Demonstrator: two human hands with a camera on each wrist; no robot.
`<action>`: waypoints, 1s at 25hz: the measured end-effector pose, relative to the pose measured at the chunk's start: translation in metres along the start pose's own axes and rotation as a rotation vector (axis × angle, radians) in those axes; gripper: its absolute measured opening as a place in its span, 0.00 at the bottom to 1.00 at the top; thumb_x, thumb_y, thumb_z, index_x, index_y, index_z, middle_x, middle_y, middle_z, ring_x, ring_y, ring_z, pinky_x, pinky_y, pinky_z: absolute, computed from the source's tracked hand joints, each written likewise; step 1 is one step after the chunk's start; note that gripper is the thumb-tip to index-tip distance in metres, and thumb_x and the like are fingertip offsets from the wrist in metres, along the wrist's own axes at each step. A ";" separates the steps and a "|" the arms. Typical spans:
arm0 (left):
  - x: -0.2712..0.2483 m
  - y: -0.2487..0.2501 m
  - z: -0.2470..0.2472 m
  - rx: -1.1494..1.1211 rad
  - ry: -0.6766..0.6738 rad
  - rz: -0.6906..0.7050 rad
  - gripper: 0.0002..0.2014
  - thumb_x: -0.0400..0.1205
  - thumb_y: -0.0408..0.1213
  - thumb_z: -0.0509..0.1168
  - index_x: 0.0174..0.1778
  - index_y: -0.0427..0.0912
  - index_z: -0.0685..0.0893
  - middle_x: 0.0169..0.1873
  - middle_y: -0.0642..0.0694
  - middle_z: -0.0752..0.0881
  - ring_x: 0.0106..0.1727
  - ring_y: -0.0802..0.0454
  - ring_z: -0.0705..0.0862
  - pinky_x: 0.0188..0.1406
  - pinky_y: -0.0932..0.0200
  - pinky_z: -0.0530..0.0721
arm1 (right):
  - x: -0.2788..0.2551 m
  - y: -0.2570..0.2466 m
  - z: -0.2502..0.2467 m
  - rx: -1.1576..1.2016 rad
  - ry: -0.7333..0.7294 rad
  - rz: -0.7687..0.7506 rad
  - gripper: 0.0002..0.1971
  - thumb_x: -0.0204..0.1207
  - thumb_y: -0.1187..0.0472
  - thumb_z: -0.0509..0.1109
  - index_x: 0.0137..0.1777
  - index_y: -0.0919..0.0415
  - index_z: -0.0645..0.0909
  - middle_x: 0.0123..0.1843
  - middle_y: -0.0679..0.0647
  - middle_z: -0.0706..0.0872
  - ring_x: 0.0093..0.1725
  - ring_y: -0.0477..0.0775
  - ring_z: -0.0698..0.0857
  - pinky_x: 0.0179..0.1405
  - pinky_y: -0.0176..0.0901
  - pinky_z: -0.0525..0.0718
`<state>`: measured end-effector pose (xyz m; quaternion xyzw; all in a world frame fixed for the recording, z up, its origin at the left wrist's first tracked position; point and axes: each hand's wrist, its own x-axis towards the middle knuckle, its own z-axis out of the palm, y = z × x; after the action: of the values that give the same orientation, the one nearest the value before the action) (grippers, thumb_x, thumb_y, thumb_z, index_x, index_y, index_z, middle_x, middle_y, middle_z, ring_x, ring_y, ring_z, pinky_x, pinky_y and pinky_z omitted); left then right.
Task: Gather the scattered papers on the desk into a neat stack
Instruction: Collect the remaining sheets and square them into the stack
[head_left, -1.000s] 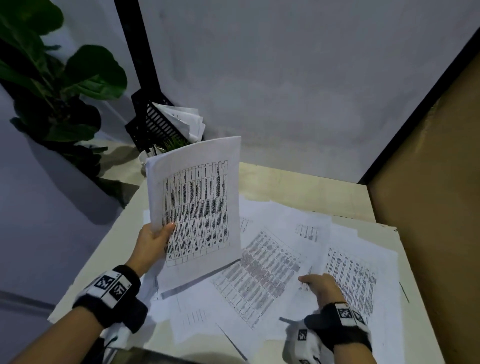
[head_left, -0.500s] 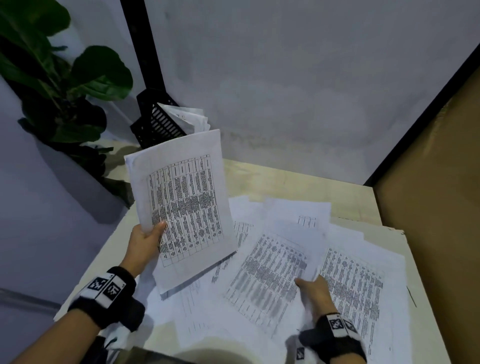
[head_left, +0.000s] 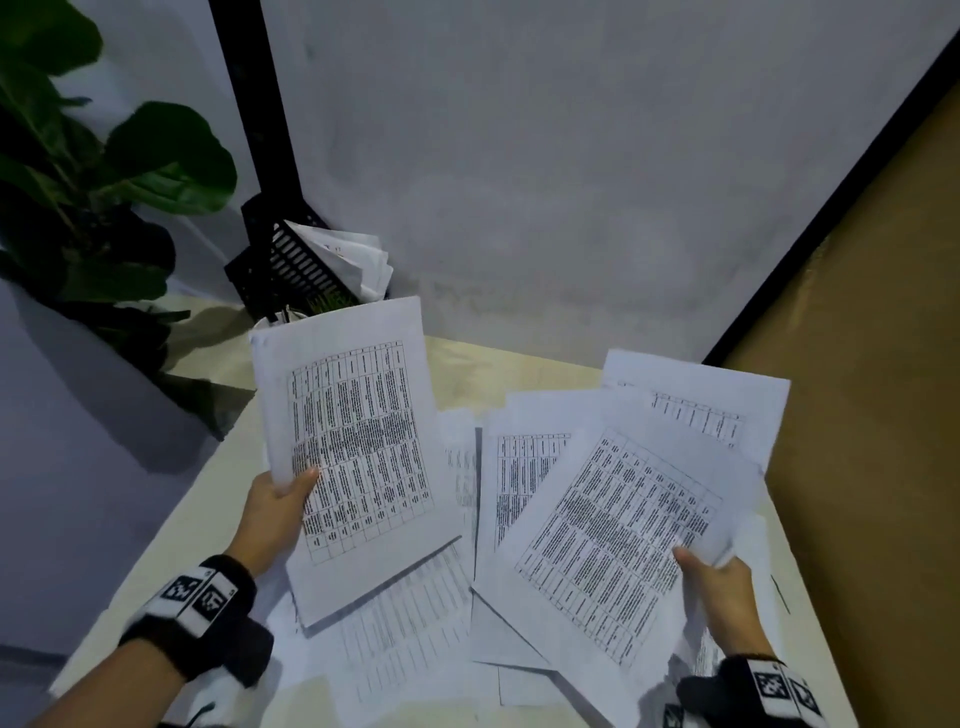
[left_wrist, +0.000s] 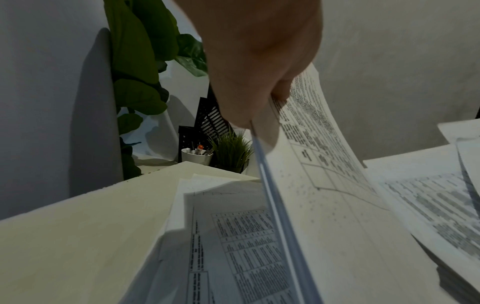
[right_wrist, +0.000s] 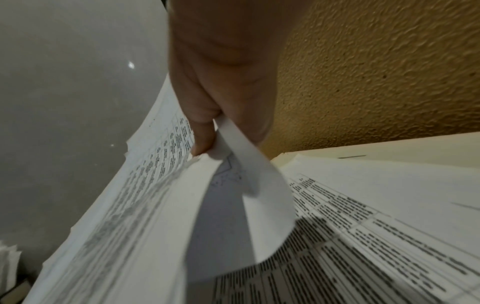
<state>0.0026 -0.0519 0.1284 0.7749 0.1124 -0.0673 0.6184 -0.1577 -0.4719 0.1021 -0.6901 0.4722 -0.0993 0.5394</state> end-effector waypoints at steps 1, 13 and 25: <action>0.000 0.000 0.002 0.000 -0.006 0.007 0.11 0.82 0.35 0.60 0.34 0.36 0.71 0.25 0.44 0.66 0.27 0.50 0.66 0.27 0.59 0.65 | -0.002 -0.004 -0.003 0.031 0.002 -0.009 0.23 0.73 0.66 0.72 0.64 0.79 0.73 0.50 0.66 0.81 0.48 0.65 0.80 0.51 0.53 0.77; 0.002 0.010 0.019 -0.010 -0.175 -0.050 0.17 0.82 0.38 0.61 0.65 0.36 0.75 0.53 0.44 0.81 0.59 0.43 0.80 0.59 0.53 0.73 | -0.023 -0.062 0.018 0.406 -0.194 -0.069 0.25 0.68 0.61 0.76 0.62 0.73 0.79 0.57 0.60 0.86 0.51 0.58 0.86 0.52 0.40 0.84; -0.019 0.053 0.033 -0.368 -0.371 -0.228 0.14 0.77 0.23 0.61 0.26 0.36 0.79 0.26 0.36 0.77 0.29 0.44 0.77 0.16 0.71 0.78 | -0.063 -0.079 0.104 0.259 -0.561 0.040 0.17 0.72 0.71 0.72 0.61 0.74 0.77 0.40 0.54 0.89 0.09 0.40 0.66 0.21 0.28 0.80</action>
<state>-0.0012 -0.0966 0.1762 0.6062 0.0940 -0.2556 0.7472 -0.0813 -0.3589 0.1500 -0.6066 0.3019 0.0467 0.7340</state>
